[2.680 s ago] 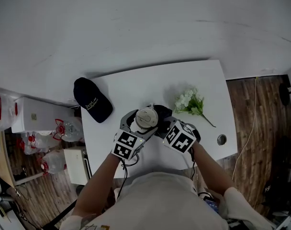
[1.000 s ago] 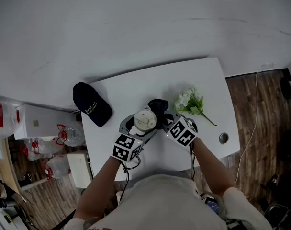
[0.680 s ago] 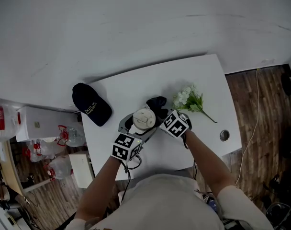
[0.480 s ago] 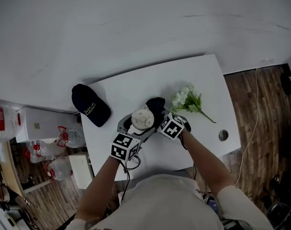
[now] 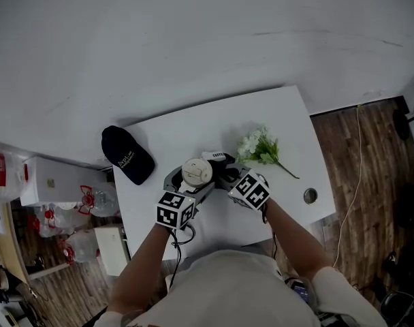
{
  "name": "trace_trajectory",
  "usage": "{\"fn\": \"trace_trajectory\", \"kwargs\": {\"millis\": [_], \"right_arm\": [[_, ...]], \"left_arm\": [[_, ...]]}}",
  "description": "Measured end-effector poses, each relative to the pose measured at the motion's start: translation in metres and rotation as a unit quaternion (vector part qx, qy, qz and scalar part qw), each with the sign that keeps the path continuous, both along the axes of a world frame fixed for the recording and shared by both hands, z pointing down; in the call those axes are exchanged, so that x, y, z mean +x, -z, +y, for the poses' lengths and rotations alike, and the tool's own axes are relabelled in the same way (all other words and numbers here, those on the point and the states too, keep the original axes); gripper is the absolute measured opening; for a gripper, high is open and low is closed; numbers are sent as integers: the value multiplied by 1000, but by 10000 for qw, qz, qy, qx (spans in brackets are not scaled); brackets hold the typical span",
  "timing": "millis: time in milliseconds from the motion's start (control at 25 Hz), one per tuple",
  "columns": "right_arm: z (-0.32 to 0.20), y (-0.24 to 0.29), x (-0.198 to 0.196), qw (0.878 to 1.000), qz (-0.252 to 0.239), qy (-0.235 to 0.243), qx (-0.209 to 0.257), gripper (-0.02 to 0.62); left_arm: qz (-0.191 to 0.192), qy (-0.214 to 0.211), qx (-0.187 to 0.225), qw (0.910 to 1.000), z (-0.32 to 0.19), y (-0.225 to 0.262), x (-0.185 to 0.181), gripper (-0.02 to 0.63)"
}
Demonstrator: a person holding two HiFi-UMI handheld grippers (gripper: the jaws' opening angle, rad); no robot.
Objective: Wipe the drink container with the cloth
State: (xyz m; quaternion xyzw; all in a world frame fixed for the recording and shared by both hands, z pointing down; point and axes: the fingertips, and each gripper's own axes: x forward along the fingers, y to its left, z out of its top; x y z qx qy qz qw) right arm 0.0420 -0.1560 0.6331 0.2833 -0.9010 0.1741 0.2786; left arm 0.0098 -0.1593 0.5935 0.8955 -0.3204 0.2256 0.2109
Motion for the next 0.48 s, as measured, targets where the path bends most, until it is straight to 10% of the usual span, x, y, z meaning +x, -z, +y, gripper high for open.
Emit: {"fn": "trace_trajectory", "kwargs": {"millis": [240,480], "right_arm": [[-2,35,31,9972,38,-736,98,44],[2,89,55,9894,-296,-1399,262,44]], "left_arm": [[508,290,-231,9980,7,6,-10,437],[106,-142,141,9997,38,17,-18,437]]}}
